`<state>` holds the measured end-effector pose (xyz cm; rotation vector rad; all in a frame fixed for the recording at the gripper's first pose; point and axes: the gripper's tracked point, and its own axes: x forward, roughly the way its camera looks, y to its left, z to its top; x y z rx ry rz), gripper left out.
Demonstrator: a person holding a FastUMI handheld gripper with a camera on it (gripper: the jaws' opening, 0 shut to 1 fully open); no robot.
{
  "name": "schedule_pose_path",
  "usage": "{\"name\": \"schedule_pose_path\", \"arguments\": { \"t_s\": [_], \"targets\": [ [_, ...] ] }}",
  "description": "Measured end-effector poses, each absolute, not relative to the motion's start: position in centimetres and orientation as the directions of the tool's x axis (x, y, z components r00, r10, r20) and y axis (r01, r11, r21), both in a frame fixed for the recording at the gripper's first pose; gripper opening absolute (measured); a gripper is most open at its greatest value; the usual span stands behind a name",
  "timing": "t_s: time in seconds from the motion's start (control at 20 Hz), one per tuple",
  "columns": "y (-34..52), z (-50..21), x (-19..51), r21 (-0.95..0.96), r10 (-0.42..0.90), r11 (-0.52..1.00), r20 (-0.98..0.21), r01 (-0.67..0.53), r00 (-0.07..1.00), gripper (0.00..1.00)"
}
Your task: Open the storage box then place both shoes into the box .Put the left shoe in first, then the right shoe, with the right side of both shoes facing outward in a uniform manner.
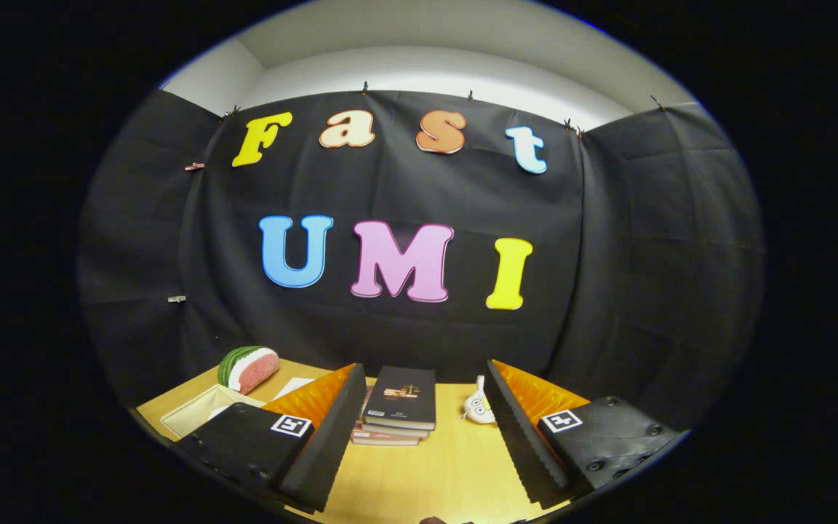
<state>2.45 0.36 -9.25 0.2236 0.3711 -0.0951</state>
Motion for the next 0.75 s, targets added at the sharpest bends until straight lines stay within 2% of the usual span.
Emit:
{"name": "schedule_pose_path", "arguments": {
  "t_s": [0.3, 0.75],
  "targets": [
    [-5.5, -7.6, -1.2, 0.196, -0.11, 0.964, -0.317, 0.179, 0.942, 0.98],
    [-9.1, -10.2, -3.8, 0.247, -0.069, 0.958, -0.286, 0.144, 0.956, 0.98]
  ]
}}
